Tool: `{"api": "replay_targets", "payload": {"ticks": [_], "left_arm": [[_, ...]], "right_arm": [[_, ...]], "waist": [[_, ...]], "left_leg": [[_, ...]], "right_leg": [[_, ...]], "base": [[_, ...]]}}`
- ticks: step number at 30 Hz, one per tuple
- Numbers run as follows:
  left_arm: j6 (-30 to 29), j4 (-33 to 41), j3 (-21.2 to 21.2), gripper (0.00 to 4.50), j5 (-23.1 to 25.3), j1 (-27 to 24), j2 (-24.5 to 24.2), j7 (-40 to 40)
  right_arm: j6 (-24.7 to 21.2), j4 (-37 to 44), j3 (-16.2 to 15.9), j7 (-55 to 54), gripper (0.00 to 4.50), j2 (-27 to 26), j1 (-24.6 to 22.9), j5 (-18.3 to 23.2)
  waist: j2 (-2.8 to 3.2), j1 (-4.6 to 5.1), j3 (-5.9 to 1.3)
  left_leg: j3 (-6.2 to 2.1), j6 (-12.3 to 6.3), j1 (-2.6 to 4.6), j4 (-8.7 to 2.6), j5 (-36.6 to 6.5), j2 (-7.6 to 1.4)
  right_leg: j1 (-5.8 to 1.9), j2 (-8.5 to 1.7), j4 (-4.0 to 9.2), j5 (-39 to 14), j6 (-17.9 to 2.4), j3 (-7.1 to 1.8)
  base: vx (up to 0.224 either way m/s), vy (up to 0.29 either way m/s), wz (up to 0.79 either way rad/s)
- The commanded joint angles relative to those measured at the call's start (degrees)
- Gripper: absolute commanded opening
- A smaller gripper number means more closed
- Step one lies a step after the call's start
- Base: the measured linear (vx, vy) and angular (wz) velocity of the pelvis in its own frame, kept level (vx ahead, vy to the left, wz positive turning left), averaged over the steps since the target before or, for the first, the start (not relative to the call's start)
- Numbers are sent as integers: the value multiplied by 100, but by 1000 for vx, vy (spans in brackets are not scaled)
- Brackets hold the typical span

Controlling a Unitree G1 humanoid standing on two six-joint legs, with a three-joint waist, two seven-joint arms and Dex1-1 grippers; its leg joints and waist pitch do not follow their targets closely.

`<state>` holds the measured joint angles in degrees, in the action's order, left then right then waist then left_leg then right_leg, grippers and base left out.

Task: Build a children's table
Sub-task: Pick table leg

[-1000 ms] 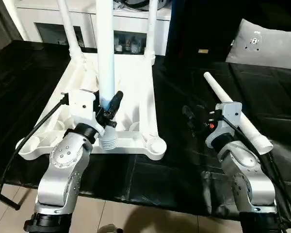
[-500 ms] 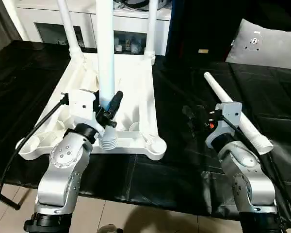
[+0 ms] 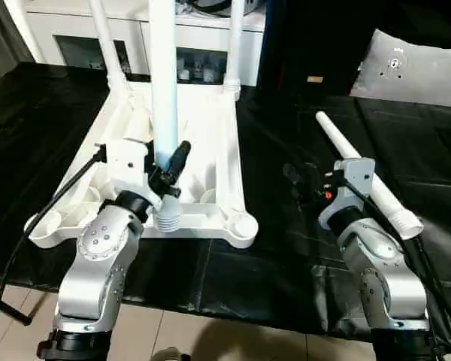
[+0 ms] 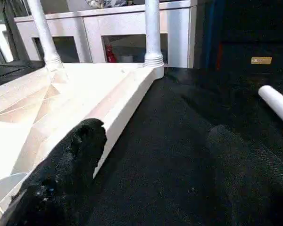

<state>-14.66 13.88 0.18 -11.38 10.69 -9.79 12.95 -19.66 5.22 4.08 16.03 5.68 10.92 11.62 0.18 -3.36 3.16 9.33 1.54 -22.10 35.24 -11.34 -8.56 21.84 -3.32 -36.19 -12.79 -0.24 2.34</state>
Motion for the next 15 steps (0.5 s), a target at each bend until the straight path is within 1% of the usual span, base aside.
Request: {"api": "replay_targets", "payload": {"ticks": [1, 15], "left_arm": [[17, 91, 13, 188, 53, -19, -3, -2], [17, 91, 13, 188, 53, -19, -3, -2]], "right_arm": [[29, -18, 33, -32, 390, 7, -8, 10], [29, -18, 33, -32, 390, 7, -8, 10]], "waist": [[-25, -5, -337], [-23, -3, -339]], "left_leg": [[-139, -54, 93, -457, -761, -413], [-144, -45, 92, -459, -744, -416]], "right_leg": [[-227, -479, 426, -373, -1026, -290], [-227, -476, 418, -323, -1025, -289]], "base": [[0, 0, 0], [0, 0, 0]]}}
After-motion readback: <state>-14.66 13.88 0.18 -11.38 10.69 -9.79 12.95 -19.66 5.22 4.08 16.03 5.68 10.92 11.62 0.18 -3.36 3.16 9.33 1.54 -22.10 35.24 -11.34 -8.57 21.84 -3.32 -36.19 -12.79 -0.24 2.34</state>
